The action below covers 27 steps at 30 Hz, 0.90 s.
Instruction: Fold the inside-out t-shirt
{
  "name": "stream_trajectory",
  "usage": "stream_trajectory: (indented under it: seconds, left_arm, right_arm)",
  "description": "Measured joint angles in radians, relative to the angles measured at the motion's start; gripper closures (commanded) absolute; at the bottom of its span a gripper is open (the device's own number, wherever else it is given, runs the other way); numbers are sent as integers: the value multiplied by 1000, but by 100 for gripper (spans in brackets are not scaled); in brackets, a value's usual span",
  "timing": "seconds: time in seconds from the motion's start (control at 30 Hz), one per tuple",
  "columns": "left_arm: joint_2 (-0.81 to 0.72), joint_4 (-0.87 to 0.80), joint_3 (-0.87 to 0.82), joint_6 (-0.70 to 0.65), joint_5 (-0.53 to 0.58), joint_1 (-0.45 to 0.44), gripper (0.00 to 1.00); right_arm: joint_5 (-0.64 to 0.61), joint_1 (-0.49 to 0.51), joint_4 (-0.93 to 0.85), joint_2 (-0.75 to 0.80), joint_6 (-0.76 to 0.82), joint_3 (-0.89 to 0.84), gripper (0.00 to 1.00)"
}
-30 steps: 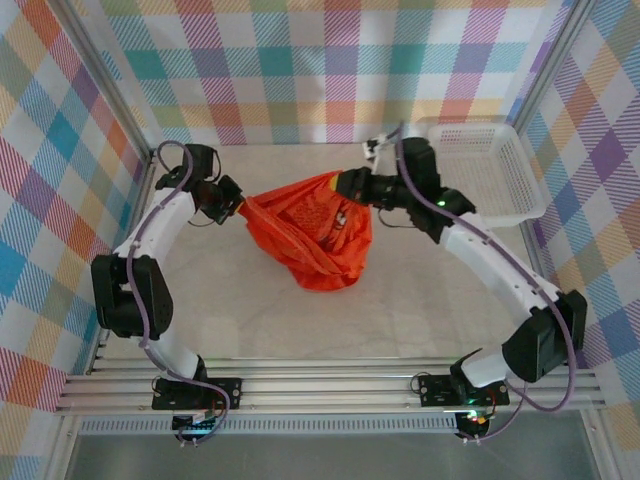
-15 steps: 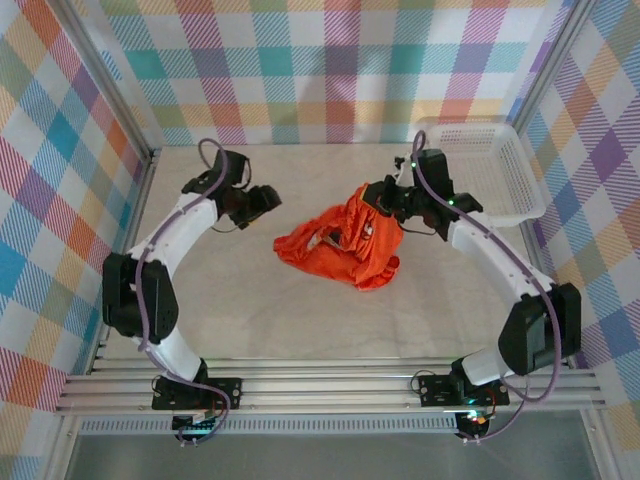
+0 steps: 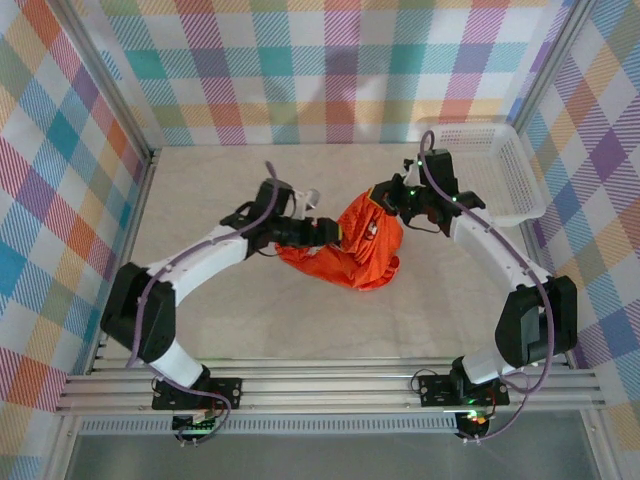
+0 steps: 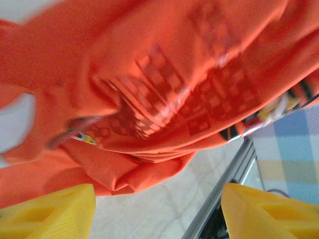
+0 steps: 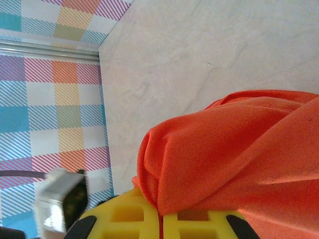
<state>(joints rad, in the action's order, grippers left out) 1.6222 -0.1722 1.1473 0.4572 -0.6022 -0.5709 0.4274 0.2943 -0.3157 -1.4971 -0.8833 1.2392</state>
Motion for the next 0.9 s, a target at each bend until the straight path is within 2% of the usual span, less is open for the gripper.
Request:
stream_trajectory:
  seconds: [0.23,0.57,0.6,0.67,0.73,0.83,0.9]
  left_arm:
    - [116,23,23,-53,28,-64,37]
    - [220,105,89,-72,187,-75,38]
    - [235,112,102,-71,196,-76,40]
    - [268,127,132,-66,207,-76,53]
    - [297,144,161,-62,212,-77,73]
    - [309,164,174,-55,209,-77,92]
    - [309,172,178,-50,203,-77,100]
  right_arm:
    - [5,-18,0,0,0,0,100]
    - [35,-19,28,0,-26,-2,100]
    - [39,-19,36,0,-31,-4,100]
    - [48,-19,50,0,-43,-12,100]
    - [55,-19,56,0,-49,-23,100]
    - [56,-19,57,0,-48,-33,100]
    - [56,-20,56,0,-47,-34,100]
